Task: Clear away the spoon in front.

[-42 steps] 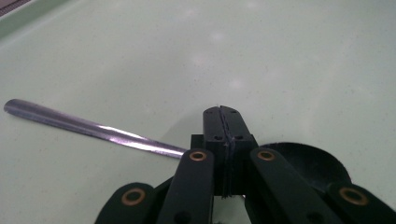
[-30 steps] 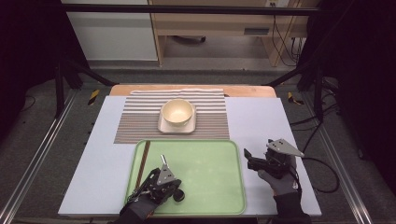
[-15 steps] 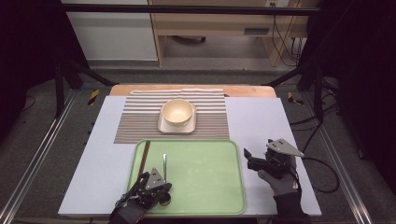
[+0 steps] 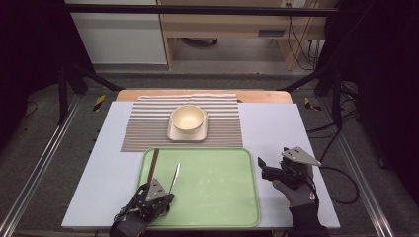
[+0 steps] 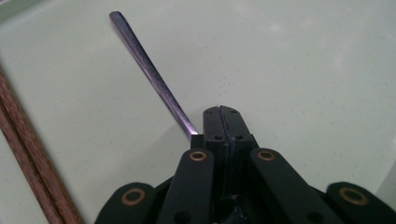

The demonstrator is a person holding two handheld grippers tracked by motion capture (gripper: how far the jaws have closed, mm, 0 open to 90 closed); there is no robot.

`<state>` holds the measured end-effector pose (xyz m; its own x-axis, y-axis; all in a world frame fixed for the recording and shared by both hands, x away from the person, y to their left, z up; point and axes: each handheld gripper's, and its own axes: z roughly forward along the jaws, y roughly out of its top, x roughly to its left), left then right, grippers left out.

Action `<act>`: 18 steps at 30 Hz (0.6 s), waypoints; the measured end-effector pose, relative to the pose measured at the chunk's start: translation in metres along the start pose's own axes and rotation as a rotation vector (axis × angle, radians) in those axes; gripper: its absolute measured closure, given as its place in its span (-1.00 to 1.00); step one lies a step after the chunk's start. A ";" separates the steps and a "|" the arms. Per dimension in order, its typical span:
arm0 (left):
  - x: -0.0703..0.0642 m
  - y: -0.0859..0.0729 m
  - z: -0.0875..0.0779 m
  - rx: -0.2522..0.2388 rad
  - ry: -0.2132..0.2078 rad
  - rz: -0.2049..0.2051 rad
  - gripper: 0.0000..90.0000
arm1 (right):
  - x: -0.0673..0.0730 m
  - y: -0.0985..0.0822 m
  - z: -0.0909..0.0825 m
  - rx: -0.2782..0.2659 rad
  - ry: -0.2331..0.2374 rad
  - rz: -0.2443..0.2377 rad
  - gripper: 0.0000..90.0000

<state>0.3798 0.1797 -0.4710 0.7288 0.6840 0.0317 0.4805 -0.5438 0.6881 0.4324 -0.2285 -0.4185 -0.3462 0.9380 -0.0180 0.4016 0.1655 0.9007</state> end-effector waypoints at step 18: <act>0.008 0.016 0.000 -0.060 0.021 -0.015 0.99 | 0.000 0.000 0.001 0.005 -0.001 0.004 -0.87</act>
<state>0.3930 0.1765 -0.4594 0.7109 0.7024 0.0357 0.4608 -0.5035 0.7309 0.4330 -0.2282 -0.4187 -0.3433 0.9391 -0.0147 0.4069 0.1628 0.8988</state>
